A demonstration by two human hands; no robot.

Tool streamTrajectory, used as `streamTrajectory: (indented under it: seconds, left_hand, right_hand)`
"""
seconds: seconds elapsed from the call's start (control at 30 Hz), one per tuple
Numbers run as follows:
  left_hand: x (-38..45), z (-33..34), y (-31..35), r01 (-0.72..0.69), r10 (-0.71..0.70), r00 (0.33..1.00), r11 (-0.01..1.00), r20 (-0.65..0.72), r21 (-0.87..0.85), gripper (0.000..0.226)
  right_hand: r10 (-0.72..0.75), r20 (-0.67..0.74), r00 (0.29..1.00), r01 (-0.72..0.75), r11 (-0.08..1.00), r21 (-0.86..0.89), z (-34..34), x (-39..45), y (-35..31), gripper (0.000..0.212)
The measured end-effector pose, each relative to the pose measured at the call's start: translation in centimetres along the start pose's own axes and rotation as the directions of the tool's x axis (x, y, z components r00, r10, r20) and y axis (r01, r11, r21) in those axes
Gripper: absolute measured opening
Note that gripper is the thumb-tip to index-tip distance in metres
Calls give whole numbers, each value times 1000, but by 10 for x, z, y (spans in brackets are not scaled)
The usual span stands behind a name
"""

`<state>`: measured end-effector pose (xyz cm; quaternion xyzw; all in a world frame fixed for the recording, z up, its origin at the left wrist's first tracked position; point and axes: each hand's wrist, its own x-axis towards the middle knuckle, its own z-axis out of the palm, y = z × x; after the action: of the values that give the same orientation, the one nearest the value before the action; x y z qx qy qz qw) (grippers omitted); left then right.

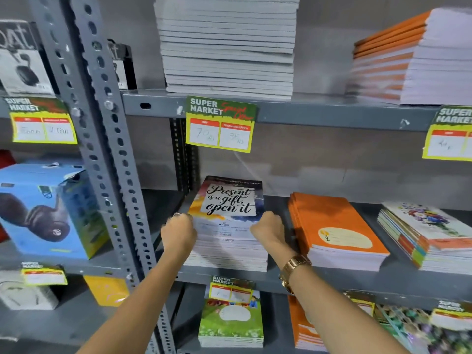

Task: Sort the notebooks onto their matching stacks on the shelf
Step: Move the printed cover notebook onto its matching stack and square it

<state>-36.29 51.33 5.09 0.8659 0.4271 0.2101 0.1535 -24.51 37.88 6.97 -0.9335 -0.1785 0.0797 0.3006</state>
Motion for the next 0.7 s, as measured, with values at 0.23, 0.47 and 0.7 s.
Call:
streamTrajectory:
  seconds: [0.23,0.47,0.7]
  left_hand:
    - [7,15,-15,-400,379,883,916,277,20,41]
    - [-8,23,-19,-499,455,847,859,274,113,81]
    - [-10,29,-23,-524,509,848,846,146,95,83]
  right_hand:
    - [-454,45,890,456,880,-134,15,-11,16,44]
    - [-577,233,783,621,702,-348,22,-9,47,57]
    - [-591,251,766,641,683,-349,22,-6,52,54]
